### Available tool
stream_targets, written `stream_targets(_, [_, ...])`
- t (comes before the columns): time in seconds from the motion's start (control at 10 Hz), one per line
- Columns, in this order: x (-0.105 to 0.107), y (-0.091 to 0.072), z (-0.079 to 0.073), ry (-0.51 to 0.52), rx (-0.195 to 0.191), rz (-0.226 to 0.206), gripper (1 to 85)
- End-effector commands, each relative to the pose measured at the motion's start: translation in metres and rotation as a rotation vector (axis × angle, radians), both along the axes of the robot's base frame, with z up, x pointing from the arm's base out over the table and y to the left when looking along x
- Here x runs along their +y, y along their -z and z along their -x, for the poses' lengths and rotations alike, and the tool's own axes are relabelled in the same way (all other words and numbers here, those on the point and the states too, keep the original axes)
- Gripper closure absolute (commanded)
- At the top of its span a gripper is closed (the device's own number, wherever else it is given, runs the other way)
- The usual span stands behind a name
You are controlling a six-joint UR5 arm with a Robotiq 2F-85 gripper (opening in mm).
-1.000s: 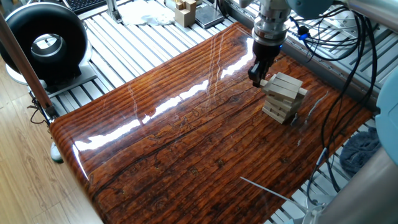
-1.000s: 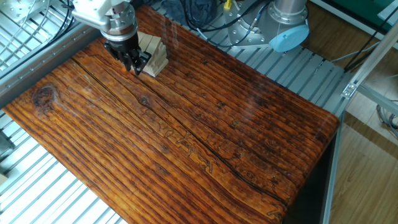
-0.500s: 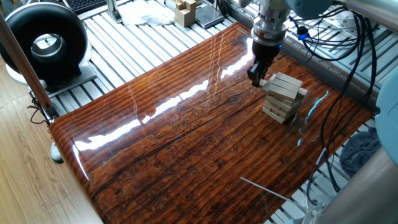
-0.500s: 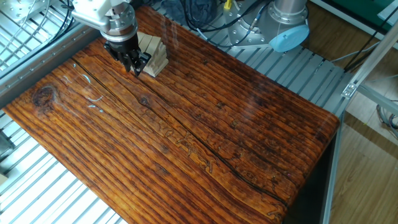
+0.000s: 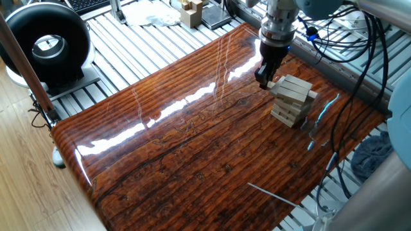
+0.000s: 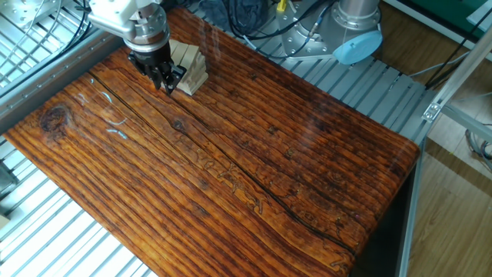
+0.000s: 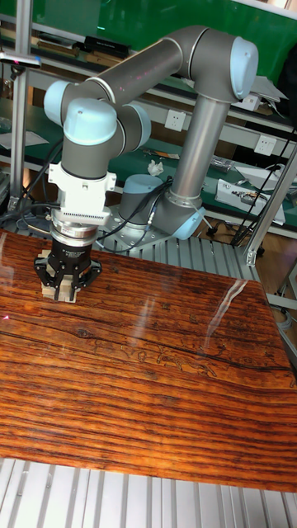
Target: Play Jenga
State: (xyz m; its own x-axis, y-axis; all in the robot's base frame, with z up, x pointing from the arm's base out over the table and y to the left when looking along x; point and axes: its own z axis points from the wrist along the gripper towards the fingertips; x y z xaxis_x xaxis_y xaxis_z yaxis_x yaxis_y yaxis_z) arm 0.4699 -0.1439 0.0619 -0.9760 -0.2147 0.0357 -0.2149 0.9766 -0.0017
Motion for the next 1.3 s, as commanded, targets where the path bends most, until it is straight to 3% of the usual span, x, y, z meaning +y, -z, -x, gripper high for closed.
stream_targets(0.0, [0.0023,-0.0016,-0.0009,0.011,-0.003,-0.011,70.0])
stream_targets(0.4, [0.0026,-0.0016,-0.0008,0.012,-0.003,-0.013,63.3])
stream_targets(1.2, [0.0035,-0.0022,0.0056,-0.002,-0.002,-0.029,65.3])
